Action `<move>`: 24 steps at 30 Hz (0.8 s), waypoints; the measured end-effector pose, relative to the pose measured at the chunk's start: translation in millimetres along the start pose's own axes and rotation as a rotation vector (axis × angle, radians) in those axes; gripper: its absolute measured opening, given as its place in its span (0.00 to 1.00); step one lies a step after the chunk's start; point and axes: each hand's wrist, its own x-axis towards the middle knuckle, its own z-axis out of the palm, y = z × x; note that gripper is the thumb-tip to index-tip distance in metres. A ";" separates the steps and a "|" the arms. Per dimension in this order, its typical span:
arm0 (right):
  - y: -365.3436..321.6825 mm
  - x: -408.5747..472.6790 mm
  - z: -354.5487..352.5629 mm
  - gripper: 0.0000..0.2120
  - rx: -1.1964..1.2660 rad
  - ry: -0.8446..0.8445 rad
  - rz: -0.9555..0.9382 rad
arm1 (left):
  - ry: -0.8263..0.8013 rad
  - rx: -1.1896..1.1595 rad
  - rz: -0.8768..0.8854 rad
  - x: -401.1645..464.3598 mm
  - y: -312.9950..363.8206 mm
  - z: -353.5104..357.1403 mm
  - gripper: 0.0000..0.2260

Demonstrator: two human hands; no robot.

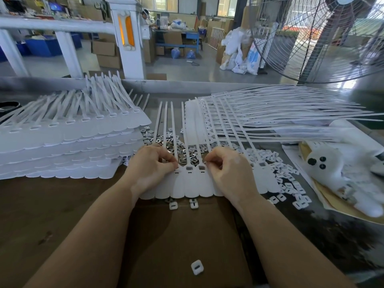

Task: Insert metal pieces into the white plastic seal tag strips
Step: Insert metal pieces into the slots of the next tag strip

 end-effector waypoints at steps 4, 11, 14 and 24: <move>-0.1 -0.5 0.3 0.04 0.000 -0.002 0.001 | 0.003 0.024 -0.008 0.6 -0.5 -0.9 0.02; 0.1 -1.3 -0.3 0.04 0.010 -0.008 0.009 | -0.019 0.023 0.016 2.9 0.5 -3.2 0.11; 0.3 -1.5 -0.3 0.04 0.010 -0.012 0.020 | -0.047 -0.012 0.015 4.6 0.7 -4.3 0.11; 0.0 -0.9 0.8 0.04 0.004 -0.003 0.019 | -0.060 -0.116 -0.152 8.1 3.1 0.8 0.06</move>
